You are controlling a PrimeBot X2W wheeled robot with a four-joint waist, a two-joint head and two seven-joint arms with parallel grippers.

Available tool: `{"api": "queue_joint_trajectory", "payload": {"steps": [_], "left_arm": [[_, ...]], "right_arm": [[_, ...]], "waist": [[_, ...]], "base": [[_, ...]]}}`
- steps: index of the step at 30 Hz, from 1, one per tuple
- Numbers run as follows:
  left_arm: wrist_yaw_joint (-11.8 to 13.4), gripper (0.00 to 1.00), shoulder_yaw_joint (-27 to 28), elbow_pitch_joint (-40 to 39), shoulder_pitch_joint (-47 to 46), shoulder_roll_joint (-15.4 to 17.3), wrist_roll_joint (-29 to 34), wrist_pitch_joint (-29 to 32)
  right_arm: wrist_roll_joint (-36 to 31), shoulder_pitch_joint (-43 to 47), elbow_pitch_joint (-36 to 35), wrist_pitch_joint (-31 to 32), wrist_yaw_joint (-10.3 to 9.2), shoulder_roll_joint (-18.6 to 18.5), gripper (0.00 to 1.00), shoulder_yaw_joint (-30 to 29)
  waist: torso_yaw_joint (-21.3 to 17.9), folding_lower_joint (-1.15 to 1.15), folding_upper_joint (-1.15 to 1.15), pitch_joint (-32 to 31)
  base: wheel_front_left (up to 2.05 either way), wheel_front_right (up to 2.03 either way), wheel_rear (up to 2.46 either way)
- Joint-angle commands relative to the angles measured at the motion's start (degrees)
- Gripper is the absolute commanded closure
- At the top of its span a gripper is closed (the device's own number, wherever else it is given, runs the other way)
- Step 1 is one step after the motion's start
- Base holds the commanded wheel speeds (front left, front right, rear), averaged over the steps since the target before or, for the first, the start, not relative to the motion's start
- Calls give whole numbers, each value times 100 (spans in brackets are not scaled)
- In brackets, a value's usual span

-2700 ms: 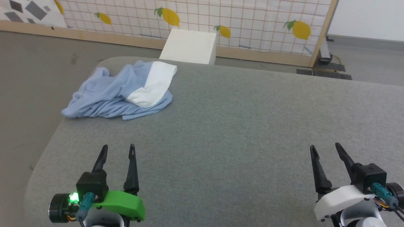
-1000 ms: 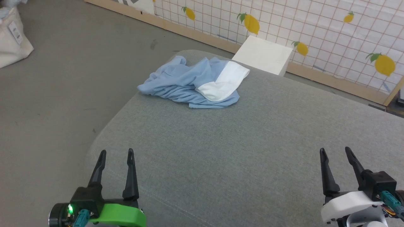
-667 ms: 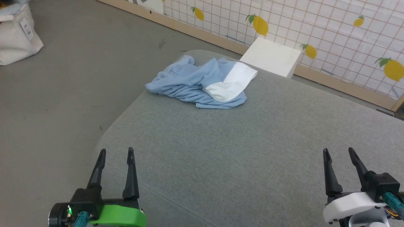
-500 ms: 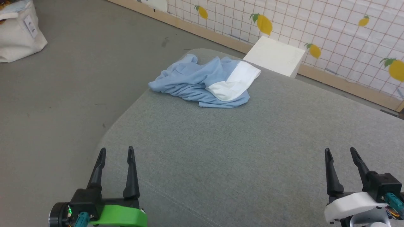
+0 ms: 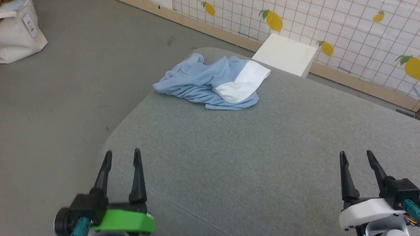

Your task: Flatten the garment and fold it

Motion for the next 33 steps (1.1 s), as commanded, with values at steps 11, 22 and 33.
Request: {"api": "queue_joint_trajectory", "payload": {"steps": [11,22,33], "left_arm": [[-456,0,-219,355,-2365,429,97,933],[-645,0,-23,1637,-4181,817,-292,1864],[-619,0,229,2615,-5022,1234,-455,2057]], "right_arm": [[-172,-44,-510,186,-10,4,0,-69],[-453,-297,-1203,360,-10,4,0,152],[-714,-549,-2346,659,-10,-197,0,388]], "waist": [[-119,0,0,498],[-912,0,0,1299],[-1639,0,0,2560]], "base": [[0,0,0],[0,0,0],[0,0,0]]}}
